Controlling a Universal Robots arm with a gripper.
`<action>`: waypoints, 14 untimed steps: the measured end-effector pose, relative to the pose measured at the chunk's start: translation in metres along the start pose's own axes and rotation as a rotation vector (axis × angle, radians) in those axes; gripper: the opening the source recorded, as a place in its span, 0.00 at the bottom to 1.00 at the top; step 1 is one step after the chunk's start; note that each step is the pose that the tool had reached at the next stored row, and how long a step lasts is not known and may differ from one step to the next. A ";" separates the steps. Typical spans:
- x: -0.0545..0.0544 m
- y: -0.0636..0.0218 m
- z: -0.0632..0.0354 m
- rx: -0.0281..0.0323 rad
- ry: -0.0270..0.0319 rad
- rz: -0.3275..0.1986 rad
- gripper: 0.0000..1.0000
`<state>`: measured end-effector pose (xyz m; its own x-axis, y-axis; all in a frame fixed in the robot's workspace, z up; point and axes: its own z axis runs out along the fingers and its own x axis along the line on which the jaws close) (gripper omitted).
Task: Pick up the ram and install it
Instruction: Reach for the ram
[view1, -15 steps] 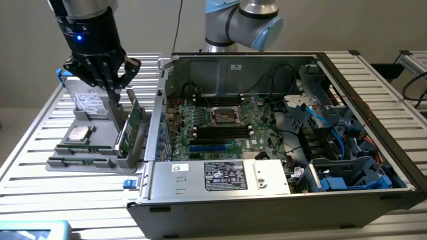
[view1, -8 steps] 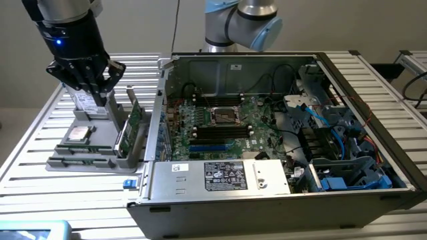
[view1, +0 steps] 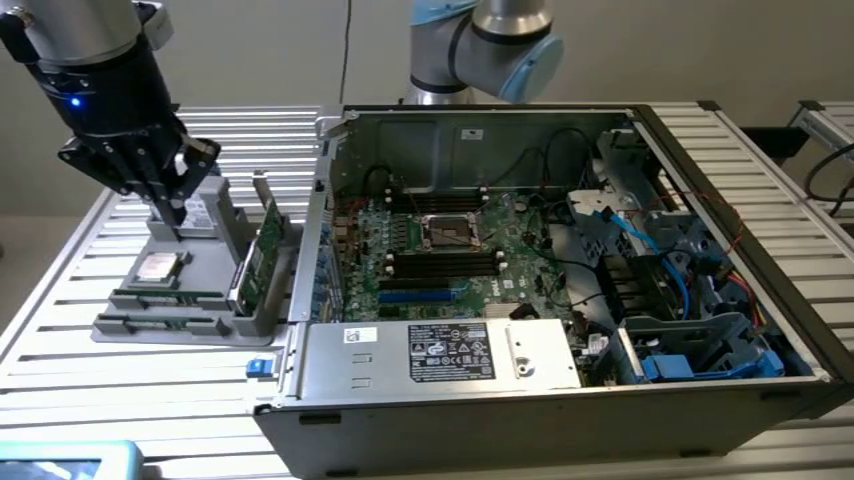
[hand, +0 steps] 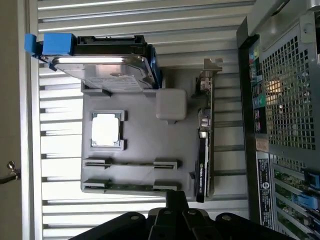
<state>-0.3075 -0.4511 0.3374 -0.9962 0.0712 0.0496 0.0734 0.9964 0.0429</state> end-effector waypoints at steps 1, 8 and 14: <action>0.003 -0.0006 0.0014 0.0000 -0.0001 0.000 0.11; 0.021 -0.0031 0.0081 0.0104 -0.0008 0.000 0.11; 0.037 -0.0043 0.0107 0.0331 -0.0024 -0.002 0.11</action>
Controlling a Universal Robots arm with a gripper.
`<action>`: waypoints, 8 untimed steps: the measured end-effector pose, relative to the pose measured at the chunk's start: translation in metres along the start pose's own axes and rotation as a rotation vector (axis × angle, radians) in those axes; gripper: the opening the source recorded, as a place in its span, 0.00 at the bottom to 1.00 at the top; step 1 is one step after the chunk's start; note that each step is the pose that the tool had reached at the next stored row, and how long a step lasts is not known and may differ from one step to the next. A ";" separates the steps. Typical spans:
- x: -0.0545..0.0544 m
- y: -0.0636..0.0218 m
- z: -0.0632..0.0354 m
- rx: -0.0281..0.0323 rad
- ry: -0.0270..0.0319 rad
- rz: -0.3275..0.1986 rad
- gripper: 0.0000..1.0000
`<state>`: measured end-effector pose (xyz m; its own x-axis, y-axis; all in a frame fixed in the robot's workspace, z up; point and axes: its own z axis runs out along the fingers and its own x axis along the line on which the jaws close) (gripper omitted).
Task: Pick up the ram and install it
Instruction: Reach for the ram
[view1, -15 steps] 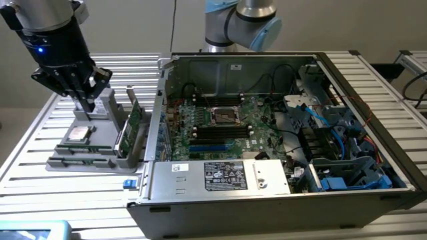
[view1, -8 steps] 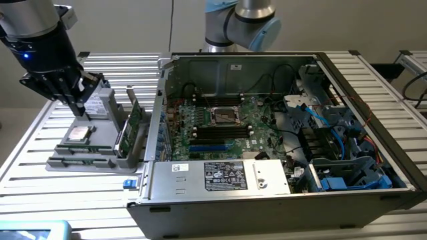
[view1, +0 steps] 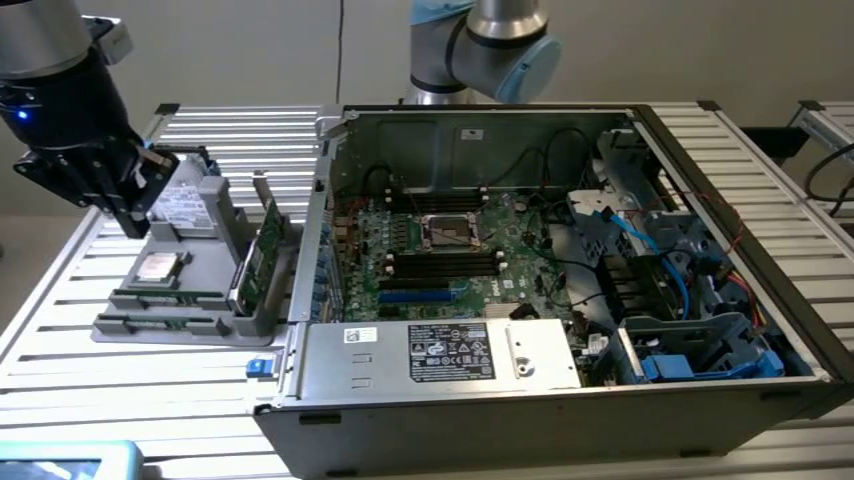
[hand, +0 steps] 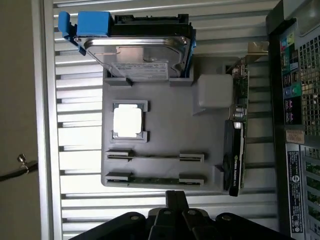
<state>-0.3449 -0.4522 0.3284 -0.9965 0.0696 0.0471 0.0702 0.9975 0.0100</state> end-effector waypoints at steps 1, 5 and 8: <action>0.002 -0.0001 0.0003 0.0032 -0.0002 -0.001 0.11; 0.007 -0.0004 0.0013 0.0267 -0.0017 -0.009 0.11; 0.010 0.0002 0.0020 0.0453 -0.0029 -0.015 0.11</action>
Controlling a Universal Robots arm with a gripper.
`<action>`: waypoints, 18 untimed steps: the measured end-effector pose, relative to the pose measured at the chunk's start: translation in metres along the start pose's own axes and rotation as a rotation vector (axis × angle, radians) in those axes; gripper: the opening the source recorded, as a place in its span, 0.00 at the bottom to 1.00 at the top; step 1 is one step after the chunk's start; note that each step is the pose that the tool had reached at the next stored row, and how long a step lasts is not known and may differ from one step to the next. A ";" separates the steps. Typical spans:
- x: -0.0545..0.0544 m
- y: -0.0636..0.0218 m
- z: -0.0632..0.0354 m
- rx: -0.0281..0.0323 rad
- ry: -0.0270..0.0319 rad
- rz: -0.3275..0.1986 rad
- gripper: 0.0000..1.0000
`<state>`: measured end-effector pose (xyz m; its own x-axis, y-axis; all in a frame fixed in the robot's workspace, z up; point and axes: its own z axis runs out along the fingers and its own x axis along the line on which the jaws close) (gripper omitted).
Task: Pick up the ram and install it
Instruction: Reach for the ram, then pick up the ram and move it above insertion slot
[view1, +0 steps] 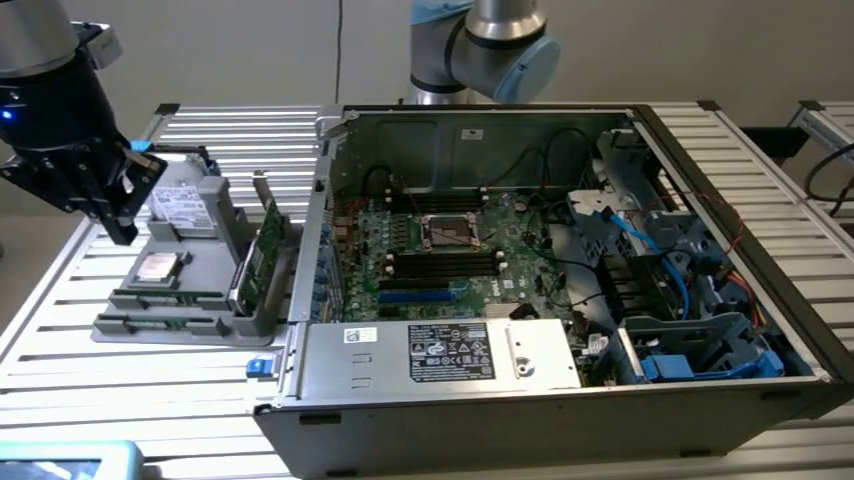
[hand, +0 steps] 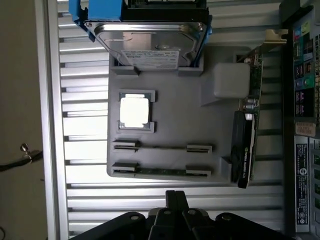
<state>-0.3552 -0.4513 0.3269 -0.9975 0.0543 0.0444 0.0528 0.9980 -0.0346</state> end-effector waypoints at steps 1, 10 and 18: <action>0.001 0.0002 0.0003 0.0026 -0.0005 -0.001 0.11; 0.018 -0.0005 0.0018 0.0076 -0.0289 -0.005 0.11; 0.021 -0.0003 0.0020 0.0084 -0.0335 -0.005 0.11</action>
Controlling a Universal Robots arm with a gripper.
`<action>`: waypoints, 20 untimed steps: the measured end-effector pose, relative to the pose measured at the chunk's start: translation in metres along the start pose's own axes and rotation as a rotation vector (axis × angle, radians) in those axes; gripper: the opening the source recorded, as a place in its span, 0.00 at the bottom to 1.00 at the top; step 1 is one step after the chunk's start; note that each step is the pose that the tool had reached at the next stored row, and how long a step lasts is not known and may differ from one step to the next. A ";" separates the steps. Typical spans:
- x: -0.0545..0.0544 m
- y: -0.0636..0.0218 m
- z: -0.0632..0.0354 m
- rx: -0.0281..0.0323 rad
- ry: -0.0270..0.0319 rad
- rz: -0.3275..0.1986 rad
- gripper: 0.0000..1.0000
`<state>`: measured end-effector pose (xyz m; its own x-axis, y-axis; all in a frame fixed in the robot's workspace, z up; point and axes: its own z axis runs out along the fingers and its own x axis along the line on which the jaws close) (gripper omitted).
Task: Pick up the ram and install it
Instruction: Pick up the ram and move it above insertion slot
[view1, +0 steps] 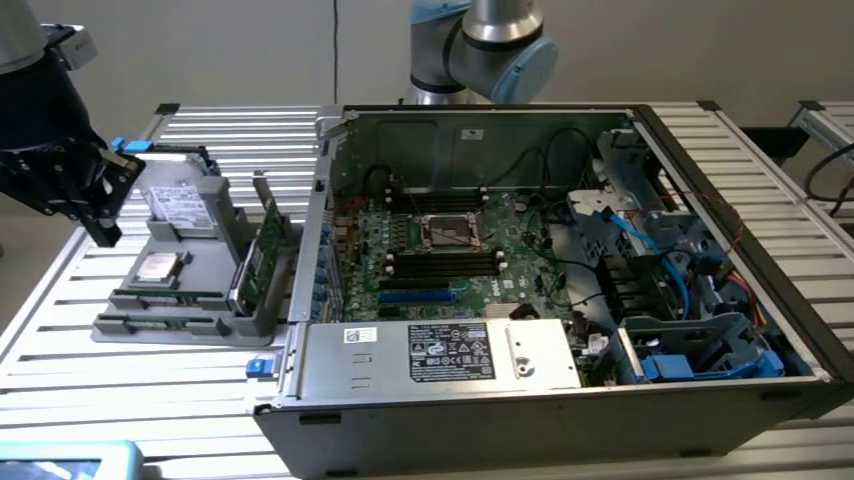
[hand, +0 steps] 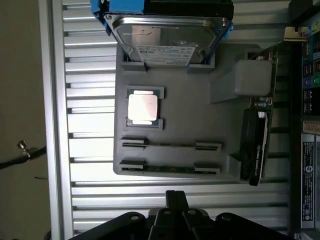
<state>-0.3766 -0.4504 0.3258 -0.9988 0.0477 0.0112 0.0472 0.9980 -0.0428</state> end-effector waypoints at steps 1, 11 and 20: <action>0.000 0.0000 0.0000 0.0000 0.0000 0.000 0.11; 0.000 0.0007 0.0000 0.0001 -0.0018 -0.013 0.11; 0.000 0.0008 0.0002 -0.0005 -0.0088 -0.175 0.11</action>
<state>-0.3767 -0.4496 0.3256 -0.9918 -0.1276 0.0097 -0.1279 0.9910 -0.0404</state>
